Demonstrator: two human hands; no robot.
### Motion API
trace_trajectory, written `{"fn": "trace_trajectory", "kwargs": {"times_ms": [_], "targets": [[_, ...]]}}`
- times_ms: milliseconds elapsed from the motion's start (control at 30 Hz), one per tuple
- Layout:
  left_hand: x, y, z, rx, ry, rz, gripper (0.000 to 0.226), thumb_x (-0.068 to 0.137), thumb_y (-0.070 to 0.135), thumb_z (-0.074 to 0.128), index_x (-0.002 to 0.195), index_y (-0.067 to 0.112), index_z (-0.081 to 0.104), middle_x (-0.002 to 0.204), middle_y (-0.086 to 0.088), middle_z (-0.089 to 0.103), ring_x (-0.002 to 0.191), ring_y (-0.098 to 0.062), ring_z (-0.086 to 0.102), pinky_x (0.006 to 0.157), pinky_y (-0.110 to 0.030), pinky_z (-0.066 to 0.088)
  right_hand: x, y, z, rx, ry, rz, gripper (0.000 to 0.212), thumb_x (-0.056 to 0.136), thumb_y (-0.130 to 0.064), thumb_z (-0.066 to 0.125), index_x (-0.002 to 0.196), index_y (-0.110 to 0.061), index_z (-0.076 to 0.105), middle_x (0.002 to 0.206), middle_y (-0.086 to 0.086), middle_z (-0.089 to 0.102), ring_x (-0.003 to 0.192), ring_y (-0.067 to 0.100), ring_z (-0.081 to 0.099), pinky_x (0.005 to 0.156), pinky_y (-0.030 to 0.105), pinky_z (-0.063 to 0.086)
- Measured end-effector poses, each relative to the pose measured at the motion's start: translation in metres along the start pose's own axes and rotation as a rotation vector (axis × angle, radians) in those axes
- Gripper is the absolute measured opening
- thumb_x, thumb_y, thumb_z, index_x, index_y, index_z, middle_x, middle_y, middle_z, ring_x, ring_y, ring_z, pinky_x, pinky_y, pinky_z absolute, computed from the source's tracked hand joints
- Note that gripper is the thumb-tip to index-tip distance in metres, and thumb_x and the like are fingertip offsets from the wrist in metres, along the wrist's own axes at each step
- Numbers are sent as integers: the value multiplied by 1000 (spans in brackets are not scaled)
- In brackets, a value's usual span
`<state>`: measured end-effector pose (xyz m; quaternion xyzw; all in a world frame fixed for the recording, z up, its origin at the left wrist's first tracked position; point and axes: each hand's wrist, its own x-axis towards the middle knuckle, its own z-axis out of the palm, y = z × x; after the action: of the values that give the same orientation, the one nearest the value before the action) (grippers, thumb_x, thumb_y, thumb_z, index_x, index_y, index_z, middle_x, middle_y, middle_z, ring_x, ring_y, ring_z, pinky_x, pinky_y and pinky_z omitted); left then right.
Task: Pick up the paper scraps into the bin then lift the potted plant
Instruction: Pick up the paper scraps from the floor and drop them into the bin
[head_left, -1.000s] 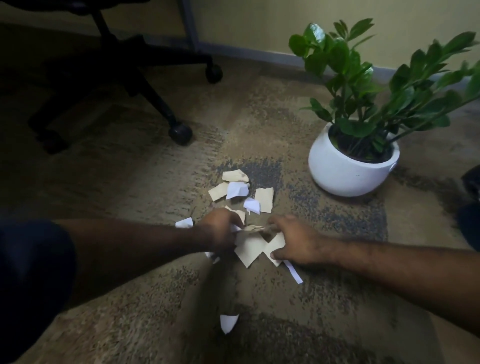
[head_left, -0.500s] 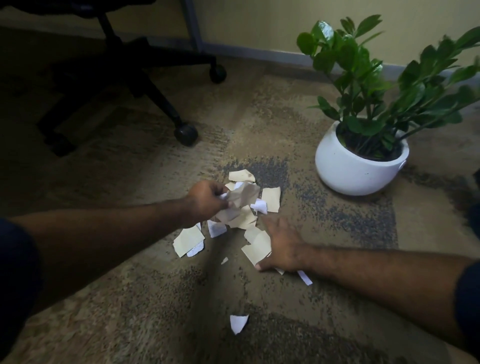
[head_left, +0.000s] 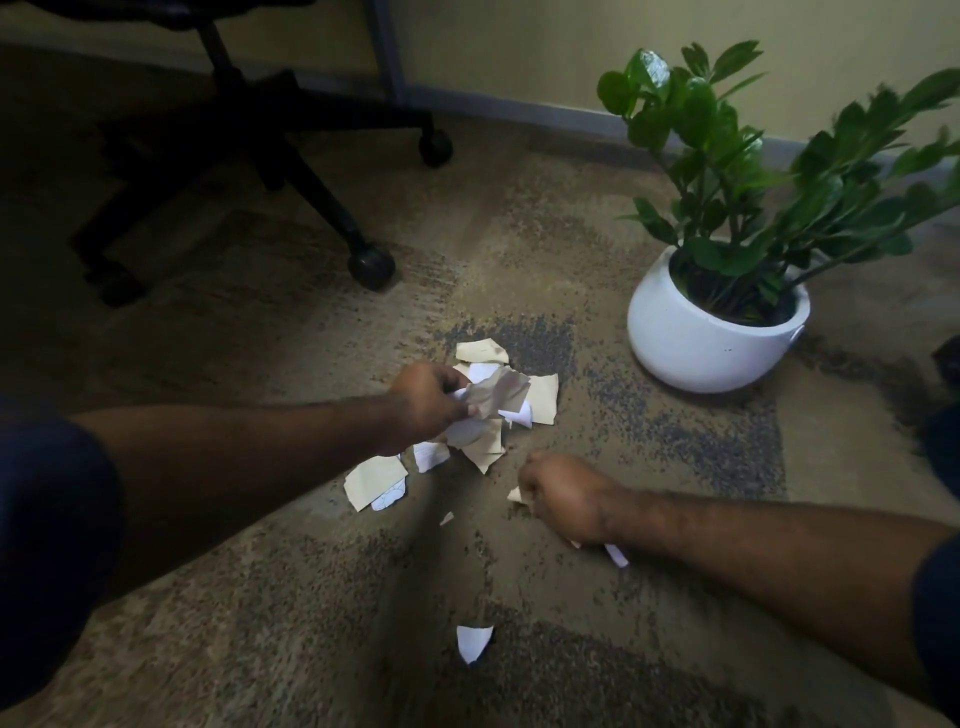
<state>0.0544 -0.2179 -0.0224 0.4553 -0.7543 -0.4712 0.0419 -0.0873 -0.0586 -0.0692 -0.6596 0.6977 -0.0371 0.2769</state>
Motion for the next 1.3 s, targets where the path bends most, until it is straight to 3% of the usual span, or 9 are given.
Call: {"fn": "trace_trajectory", "kwargs": {"times_ms": [167, 267, 333, 467, 700, 900, 1100, 1200, 1300], "targets": [[0, 10, 5, 38, 3, 25, 17, 81, 13, 75, 94, 1, 72, 85, -12, 67, 76, -18, 55, 65, -30, 40, -15, 28, -38, 236, 120, 197, 14, 80, -4, 64, 89, -15, 65, 78, -10, 61, 71, 14, 59, 63, 20, 44], [-2, 13, 7, 46, 5, 28, 19, 81, 13, 75, 95, 1, 72, 89, -13, 67, 79, -18, 56, 67, -30, 42, -30, 39, -45, 487, -91, 338, 69, 75, 11, 65, 136, -14, 45, 89, 1, 60, 50, 16, 58, 44, 27, 48], [-2, 14, 7, 45, 16, 26, 17, 81, 13, 75, 94, 3, 73, 94, -16, 71, 80, -19, 58, 68, -30, 44, -39, 37, -36, 370, -259, 328, 86, 77, 8, 67, 149, -13, 25, 98, 9, 59, 55, 18, 58, 50, 34, 50], [-4, 16, 7, 67, 2, 31, 17, 80, 14, 76, 93, 3, 73, 93, -16, 71, 77, -18, 56, 65, -29, 42, -42, 25, -9, -52, -195, 229, 58, 78, -11, 69, 129, -14, 42, 118, 12, 61, 98, 27, 62, 82, 33, 52], [-6, 29, 21, 71, 11, 83, 16, 80, 16, 75, 88, 2, 72, 76, -5, 59, 72, -14, 50, 62, -27, 38, -41, 27, -10, -154, -186, 234, 38, 85, -20, 66, 118, -9, 54, 123, 12, 60, 111, 30, 57, 87, 30, 44], [-5, 40, 41, 115, 2, 143, 11, 74, 14, 80, 76, 7, 71, 66, 1, 54, 67, -12, 45, 61, -25, 35, -57, 39, -39, 19, -21, 377, 18, 85, -18, 66, 102, -12, 66, 104, 8, 69, 97, 22, 64, 71, 21, 39], [-7, 55, 52, 86, -32, 168, 30, 70, 15, 82, 53, 20, 58, 51, 12, 51, 50, -3, 44, 41, -15, 31, -94, 66, -77, 276, 170, 440, 12, 81, -11, 72, 78, -17, 63, 78, 11, 71, 62, 21, 65, 54, 27, 50], [-10, 70, 60, 38, -69, 175, 21, 69, 15, 84, 61, 20, 65, 58, 6, 60, 54, -7, 51, 48, -15, 39, -117, 74, -94, 422, 240, 443, 18, 83, -3, 71, 79, -15, 58, 73, 15, 66, 56, 31, 65, 57, 44, 57], [-16, 88, 68, -51, -119, 192, 13, 68, 13, 85, 75, 11, 73, 71, -7, 68, 63, -15, 58, 62, -29, 47, -141, 78, -113, 495, 338, 428, 25, 82, 1, 70, 75, -17, 54, 69, 12, 62, 49, 25, 60, 50, 34, 53]]}}
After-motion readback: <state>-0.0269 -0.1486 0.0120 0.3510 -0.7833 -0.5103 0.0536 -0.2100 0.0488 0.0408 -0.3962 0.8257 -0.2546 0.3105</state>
